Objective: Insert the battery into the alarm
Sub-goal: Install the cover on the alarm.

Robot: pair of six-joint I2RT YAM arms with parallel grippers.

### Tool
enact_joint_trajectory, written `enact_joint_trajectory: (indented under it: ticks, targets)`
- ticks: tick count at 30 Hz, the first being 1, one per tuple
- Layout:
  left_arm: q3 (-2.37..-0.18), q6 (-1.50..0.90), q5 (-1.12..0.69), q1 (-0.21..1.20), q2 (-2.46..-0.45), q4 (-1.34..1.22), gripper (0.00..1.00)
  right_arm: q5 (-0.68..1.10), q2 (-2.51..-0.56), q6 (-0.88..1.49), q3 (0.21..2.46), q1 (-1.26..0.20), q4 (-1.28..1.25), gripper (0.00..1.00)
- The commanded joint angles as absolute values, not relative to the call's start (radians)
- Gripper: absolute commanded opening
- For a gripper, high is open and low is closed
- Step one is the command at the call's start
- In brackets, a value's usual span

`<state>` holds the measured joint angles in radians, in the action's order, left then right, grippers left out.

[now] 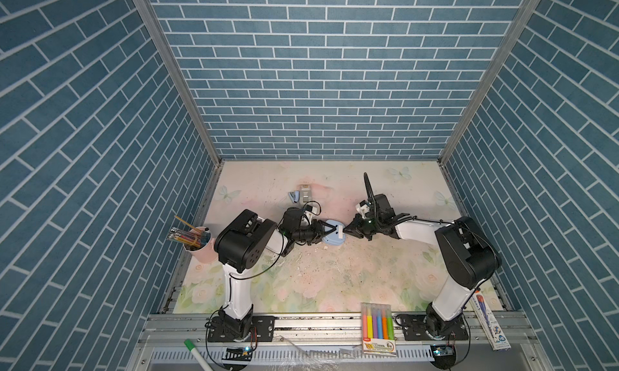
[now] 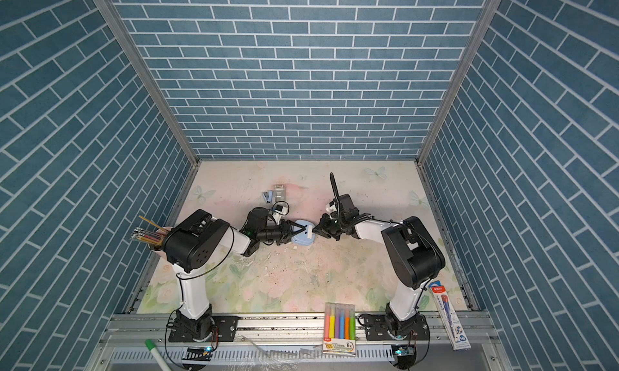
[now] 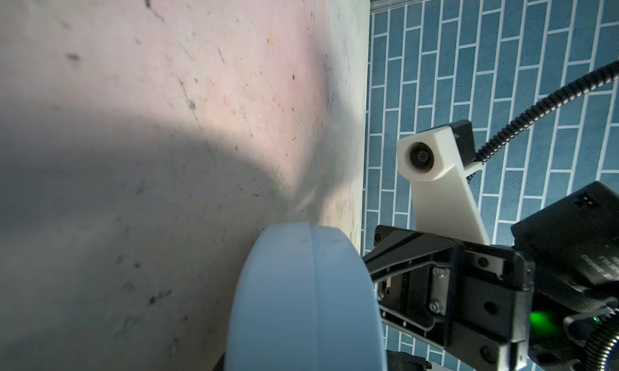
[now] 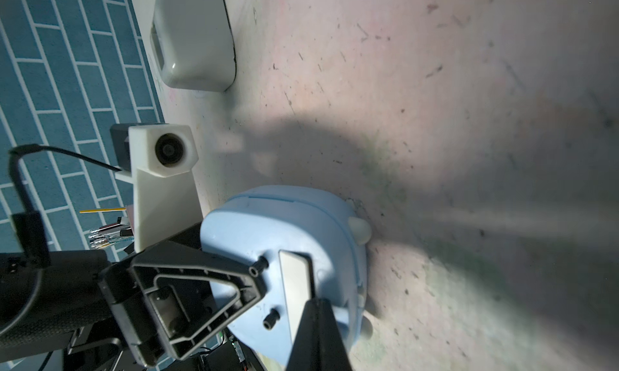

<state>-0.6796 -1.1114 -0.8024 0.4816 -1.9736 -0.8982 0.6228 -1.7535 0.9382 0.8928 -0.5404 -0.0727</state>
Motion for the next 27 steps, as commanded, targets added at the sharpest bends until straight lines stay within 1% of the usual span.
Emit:
enact_joint_trajectory:
  ticks: [1, 7, 9, 14, 20, 27]
  targets:
    - [-0.658, -1.092, -0.799, 0.496, -2.013, -0.833, 0.02, 0.64, -1.776, 0.956, 0.928, -0.567, -0.119, 0.0]
    - [-0.657, -1.092, -0.799, 0.496, -2.014, -0.836, 0.02, 0.627, -1.784, 0.953, 0.935, -0.577, -0.1, 0.0]
    - [-0.657, -1.092, -0.799, 0.496, -2.014, -0.836, 0.02, 0.613, -1.79, 0.943, 0.948, -0.585, -0.071, 0.02]
    - [-0.657, -1.092, -0.798, 0.495, -2.013, -0.837, 0.02, 0.588, -1.804, 0.94, 0.952, -0.594, -0.049, 0.03]
    - [-0.657, -1.092, -0.799, 0.495, -2.012, -0.836, 0.02, 0.57, -1.816, 0.928, 0.954, -0.611, -0.035, 0.13]
    - [-0.657, -1.093, -0.799, 0.496, -2.011, -0.836, 0.02, 0.537, -1.822, 0.894, 0.983, -0.623, 0.036, 0.18]
